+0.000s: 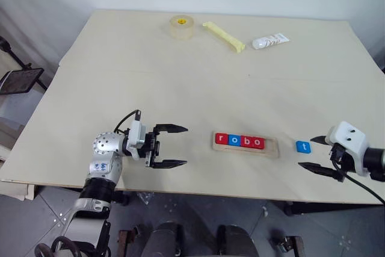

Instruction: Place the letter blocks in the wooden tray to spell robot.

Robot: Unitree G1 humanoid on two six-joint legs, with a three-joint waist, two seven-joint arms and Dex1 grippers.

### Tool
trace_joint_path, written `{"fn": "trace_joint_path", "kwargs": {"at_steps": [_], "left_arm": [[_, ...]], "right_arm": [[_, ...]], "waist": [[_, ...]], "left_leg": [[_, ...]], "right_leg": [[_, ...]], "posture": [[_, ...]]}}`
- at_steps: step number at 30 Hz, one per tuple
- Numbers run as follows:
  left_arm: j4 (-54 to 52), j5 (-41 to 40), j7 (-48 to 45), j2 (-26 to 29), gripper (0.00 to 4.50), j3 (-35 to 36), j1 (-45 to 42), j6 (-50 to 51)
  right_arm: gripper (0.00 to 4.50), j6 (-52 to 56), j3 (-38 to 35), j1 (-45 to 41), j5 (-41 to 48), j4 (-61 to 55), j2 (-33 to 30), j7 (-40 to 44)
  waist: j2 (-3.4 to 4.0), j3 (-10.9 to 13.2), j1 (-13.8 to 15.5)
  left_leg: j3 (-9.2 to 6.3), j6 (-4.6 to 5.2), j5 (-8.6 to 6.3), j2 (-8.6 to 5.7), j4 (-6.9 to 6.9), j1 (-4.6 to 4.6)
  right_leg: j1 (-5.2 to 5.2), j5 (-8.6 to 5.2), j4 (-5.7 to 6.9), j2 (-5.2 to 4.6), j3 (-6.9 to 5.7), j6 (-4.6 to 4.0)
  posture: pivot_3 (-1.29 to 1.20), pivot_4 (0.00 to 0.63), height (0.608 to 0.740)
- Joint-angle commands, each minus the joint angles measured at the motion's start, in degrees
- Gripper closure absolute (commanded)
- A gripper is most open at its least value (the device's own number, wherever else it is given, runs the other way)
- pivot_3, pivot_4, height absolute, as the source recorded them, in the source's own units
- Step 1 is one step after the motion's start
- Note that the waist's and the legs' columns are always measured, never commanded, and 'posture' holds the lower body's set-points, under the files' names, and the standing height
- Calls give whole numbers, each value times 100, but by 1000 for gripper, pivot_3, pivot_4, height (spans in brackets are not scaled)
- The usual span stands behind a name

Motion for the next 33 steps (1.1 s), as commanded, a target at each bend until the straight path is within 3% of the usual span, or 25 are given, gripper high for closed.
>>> {"fn": "trace_joint_path", "kwargs": {"at_steps": [1, 4, 8, 10, 17, 18, 24, 29, 33], "left_arm": [[-306, -21, 68, 46, 0, 46, 109, -3], [-631, -36, 206, 125, 0, 83, 386, 52], [-920, -58, 343, 185, 0, 98, 609, 133], [-995, -59, 387, 206, 0, 96, 664, 159], [-1027, -56, 461, 206, 0, 76, 659, 183], [-1005, -54, 462, 202, 0, 74, 641, 177], [-854, -43, 431, 168, 0, 63, 534, 136], [-651, -25, 375, 103, 0, 41, 402, 78], [-538, -13, 353, 64, 0, 29, 323, 26]], "right_arm": [[33, -566, 381, -544, -309, 712, -61, 497], [33, -1172, 1099, -1532, -957, 1880, 106, 824], [208, -1474, 1448, -2050, -1252, 2582, 231, 1081], [643, -1548, 1495, -2182, -1319, 2780, 275, 1117], [2902, -1547, 1433, -2397, -1324, 2889, 340, 1243], [3041, -1477, 1380, -2388, -1280, 2776, 313, 1255], [3037, -462, 1109, -2238, -1036, 1606, 197, 1199], [3037, 1049, 938, -2004, -636, -31, 290, 1019], [3037, 1546, 1040, -1984, -510, -544, 402, 855]], "waist": [[0, 0, 23], [0, 0, 3], [0, 0, 1], [-1, -1, 6], [-2, -1, 2], [-2, -1, 1], [-1, 0, 9], [-1, 0, 28], [-1, 0, 35]], "left_leg": [[-3, 0, 0, 0, 0, -1], [-5, 1, -1, -4, 2, -5], [-10, 0, -1, 1, 3, -5], [-12, 0, -1, 0, 4, -4], [-12, 0, -1, 0, 12, -2], [-12, 0, -1, 0, 12, -2], [-11, -1, -1, 1, 11, -6], [-14, -1, -1, 0, 10, -10], [-20, -1, -2, -2, 10, -12]], "right_leg": [[0, 0, 2, 0, -3, 0], [1, 0, -3, -4, -5, 0], [0, 0, -1, -1, -10, 0], [5, 0, -1, -2, -12, 0], [11, 1, -2, -2, -10, 1], [11, 1, -2, -2, -10, 1], [3, 1, 0, -2, -9, 1], [-2, 1, 2, -2, -10, 1], [-1, 1, 2, -2, -11, 1]], "posture": [[0, 150, 740], [0, 150, 740], [0, 150, 740], [0, 150, 740], [0, 150, 740], [0, 150, 740], [0, 150, 740], [0, 150, 740], [0, 150, 740]]}}
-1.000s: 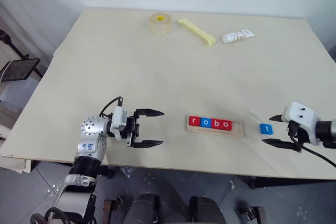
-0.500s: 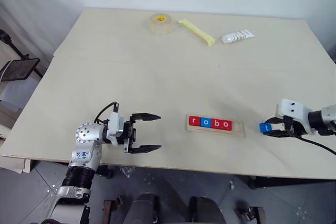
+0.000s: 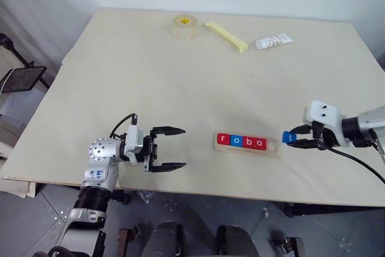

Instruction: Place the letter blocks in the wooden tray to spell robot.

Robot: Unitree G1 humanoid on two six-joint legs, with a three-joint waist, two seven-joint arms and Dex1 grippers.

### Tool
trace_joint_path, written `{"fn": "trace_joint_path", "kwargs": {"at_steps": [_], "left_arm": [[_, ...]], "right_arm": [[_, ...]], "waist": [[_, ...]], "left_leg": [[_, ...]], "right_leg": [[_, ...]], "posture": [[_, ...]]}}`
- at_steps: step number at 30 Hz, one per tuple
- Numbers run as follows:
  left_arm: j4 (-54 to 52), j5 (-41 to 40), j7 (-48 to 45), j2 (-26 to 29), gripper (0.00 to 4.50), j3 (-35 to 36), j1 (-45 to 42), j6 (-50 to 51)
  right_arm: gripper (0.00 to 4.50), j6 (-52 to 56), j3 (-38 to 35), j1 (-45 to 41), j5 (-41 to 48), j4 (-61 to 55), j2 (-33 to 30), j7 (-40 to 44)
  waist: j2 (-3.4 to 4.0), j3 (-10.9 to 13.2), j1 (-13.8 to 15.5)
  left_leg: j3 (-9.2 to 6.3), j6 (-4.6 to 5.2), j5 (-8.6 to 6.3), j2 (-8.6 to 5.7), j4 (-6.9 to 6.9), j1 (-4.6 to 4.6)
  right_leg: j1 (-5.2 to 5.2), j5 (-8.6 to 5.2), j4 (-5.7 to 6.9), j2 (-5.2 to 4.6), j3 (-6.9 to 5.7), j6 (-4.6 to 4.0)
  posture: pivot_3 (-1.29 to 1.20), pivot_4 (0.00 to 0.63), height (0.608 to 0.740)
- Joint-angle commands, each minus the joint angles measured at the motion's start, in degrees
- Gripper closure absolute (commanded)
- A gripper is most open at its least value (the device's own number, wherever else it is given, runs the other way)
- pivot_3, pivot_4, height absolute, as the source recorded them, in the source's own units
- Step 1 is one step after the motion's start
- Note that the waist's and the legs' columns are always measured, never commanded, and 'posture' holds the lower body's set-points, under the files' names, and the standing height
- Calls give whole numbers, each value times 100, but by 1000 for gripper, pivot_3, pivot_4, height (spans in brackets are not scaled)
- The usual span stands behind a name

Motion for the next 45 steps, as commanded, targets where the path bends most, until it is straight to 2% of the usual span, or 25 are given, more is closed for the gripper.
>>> {"fn": "trace_joint_path", "kwargs": {"at_steps": [1, 19, 20, 27, 35, 38, 45], "left_arm": [[39, -4, -29, -59, 0, 1, -89, -94], [-184, -9, 124, -77, 0, 23, 153, -115], [-200, -10, 144, -84, 0, 27, 165, -116], [-214, -6, 196, -84, 0, 17, 185, -129], [-117, 4, 185, -113, 0, 4, 103, -157], [-97, 6, 179, -133, 0, -8, 72, -159], [-102, -9, 141, -107, 0, -14, 86, -155]], "right_arm": [[3037, 366, -43, 6, 126, -417, 33, -106], [3037, 101, 856, -402, -173, -178, 169, 148], [2284, 85, 907, -409, -206, -175, 171, 173], [30, 123, 862, -517, -214, -174, 230, 118], [30, 437, 494, -627, 101, -409, 368, -126], [597, 421, 425, -518, 187, -506, 249, -46], [3056, 623, 180, -27, 665, -1026, -156, 414]], "waist": [[0, 0, 4], [0, 0, -7], [0, 0, -10], [0, 0, -14], [0, 0, -9], [0, 0, -6], [0, 0, -4]], "left_leg": [[-2, 0, 0, -1, 0, -2], [-2, 0, 0, -2, -1, -2], [-3, 0, 0, -2, -1, -2], [-2, 0, 0, -1, -1, -2], [-3, 0, 0, -1, -1, -2], [-4, 0, 0, -2, -1, -2], [-8, 0, 0, -2, -3, -4]], "right_leg": [[0, 0, 0, 0, 0, 0], [-2, 0, 0, 0, -1, 0], [-2, 0, 0, 0, -1, 0], [-2, 0, 0, 0, -1, 0], [-3, 0, 1, 1, -2, 0], [-2, 0, 0, 0, -2, 0], [-2, 0, 0, 1, -4, 0]], "posture": [[0, 150, 740], [0, 150, 740], [0, 150, 740], [0, 150, 740], [0, 150, 740], [0, 150, 740], [0, 150, 740]]}}
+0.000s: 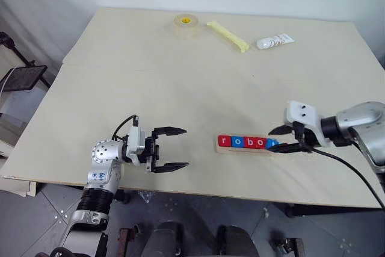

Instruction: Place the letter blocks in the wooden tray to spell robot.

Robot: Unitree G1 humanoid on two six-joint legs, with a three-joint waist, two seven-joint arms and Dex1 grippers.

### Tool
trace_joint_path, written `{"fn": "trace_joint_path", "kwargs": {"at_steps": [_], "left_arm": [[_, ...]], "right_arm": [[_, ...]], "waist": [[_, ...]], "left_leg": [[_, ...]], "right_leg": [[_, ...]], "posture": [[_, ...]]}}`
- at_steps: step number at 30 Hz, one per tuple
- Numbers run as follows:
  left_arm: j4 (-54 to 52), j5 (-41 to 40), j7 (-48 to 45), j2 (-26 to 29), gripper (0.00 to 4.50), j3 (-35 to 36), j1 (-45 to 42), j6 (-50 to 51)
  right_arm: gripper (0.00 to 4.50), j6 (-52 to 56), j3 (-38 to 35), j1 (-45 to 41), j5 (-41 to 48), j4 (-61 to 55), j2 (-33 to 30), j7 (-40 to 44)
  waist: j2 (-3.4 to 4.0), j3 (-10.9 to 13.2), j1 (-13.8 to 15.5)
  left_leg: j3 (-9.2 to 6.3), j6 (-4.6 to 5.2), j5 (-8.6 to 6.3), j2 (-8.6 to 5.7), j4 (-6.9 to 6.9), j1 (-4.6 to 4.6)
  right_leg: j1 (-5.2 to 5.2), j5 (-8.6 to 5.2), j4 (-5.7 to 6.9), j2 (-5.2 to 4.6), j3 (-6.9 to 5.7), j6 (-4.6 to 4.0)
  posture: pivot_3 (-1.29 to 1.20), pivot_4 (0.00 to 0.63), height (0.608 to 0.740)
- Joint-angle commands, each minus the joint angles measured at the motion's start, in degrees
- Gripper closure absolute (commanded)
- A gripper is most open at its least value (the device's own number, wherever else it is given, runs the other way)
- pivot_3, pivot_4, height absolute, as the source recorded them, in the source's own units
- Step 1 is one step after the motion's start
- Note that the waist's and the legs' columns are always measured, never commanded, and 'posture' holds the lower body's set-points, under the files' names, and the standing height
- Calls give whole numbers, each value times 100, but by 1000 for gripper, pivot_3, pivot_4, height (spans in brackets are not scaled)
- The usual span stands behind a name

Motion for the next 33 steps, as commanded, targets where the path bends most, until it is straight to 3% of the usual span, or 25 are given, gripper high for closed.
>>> {"fn": "trace_joint_path", "kwargs": {"at_steps": [1, 4, 21, 33], "left_arm": [[-88, -16, -32, 11, 0, 9, -6, -39], [-96, -19, -36, 6, 0, 2, -13, -32], [-294, -31, -8, 52, 0, -13, 96, 40], [-199, -1, 13, -19, 0, -44, 1, 43]], "right_arm": [[3403, 13, -158, 97, 127, -227, -149, 71], [4476, -87, -79, 119, 54, -128, -89, 36], [4476, -756, 395, -139, -505, 738, 180, -26], [4476, -523, 137, 16, -396, 295, 85, -177]], "waist": [[0, 0, -2], [0, 0, -7], [0, 0, -7], [0, 0, 1]], "left_leg": [[0, 0, 0, 1, 0, 1], [2, -1, 0, 1, 0, 1], [2, 0, 0, 1, 0, 1], [1, -1, 0, 1, 0, 1]], "right_leg": [[0, 0, 1, 1, -1, 0], [0, 0, 0, 0, 1, 0], [-1, 0, 0, 0, 0, 0], [0, 0, 1, 0, -1, 0]], "posture": [[0, 150, 740], [0, 150, 740], [0, 150, 740], [0, 150, 740]]}}
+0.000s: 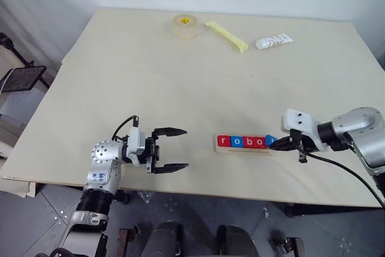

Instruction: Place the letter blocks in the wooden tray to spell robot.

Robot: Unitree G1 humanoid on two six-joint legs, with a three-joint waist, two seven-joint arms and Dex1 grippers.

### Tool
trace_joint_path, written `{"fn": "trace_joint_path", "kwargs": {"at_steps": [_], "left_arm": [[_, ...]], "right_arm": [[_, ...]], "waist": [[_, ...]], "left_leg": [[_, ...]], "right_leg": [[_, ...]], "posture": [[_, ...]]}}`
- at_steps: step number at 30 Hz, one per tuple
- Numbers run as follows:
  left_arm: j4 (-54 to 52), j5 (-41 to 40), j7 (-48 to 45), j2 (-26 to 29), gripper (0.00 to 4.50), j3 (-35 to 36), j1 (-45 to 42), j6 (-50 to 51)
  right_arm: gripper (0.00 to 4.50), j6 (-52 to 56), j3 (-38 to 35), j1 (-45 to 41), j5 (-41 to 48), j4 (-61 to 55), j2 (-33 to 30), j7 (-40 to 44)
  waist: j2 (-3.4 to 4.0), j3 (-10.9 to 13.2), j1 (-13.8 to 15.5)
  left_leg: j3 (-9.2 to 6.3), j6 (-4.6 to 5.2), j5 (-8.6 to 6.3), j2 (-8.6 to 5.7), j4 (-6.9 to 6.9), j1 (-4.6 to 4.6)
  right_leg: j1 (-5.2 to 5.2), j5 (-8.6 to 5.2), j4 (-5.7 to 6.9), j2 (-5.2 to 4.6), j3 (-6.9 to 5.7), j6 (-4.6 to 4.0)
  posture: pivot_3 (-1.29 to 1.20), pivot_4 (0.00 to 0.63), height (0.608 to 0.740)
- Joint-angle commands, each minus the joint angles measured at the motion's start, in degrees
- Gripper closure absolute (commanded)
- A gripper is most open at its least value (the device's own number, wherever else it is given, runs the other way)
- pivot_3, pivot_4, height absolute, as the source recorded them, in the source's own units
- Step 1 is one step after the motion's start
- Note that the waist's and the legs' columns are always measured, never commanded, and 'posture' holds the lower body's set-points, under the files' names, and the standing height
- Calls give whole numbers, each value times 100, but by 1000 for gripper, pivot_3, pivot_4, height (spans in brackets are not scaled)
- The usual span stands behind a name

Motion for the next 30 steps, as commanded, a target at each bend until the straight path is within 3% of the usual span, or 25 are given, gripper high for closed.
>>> {"fn": "trace_joint_path", "kwargs": {"at_steps": [1, 7, 15, 30], "left_arm": [[-116, -7, 4, -11, 0, -12, -36, -14], [-106, -12, -12, -7, 0, -29, -42, -1], [-97, -5, -11, -31, 0, -46, -80, 12], [-145, -12, 10, 23, 0, -11, -16, 28]], "right_arm": [[4476, 138, -307, 72, 142, -327, -153, -32], [4476, 344, -590, -378, 362, -200, 287, -515], [4476, 154, -402, -398, 165, 250, 656, -766], [4476, 0, -506, 256, 138, 299, 395, -679]], "waist": [[0, 0, 1], [0, 0, -16], [0, 0, 3], [-1, 0, -3]], "left_leg": [[0, 0, 0, 0, 0, 0], [1, 0, 0, 1, 0, 1], [-1, -1, 0, -4, 0, -1], [1, -1, 0, -1, 0, 4]], "right_leg": [[1, 0, 0, 0, 0, 0], [0, 0, -1, 0, 1, 0], [-1, 0, 3, -2, 0, 0], [3, 0, 5, 0, -1, 0]], "posture": [[0, 150, 740], [0, 150, 740], [0, 150, 740], [0, 150, 740]]}}
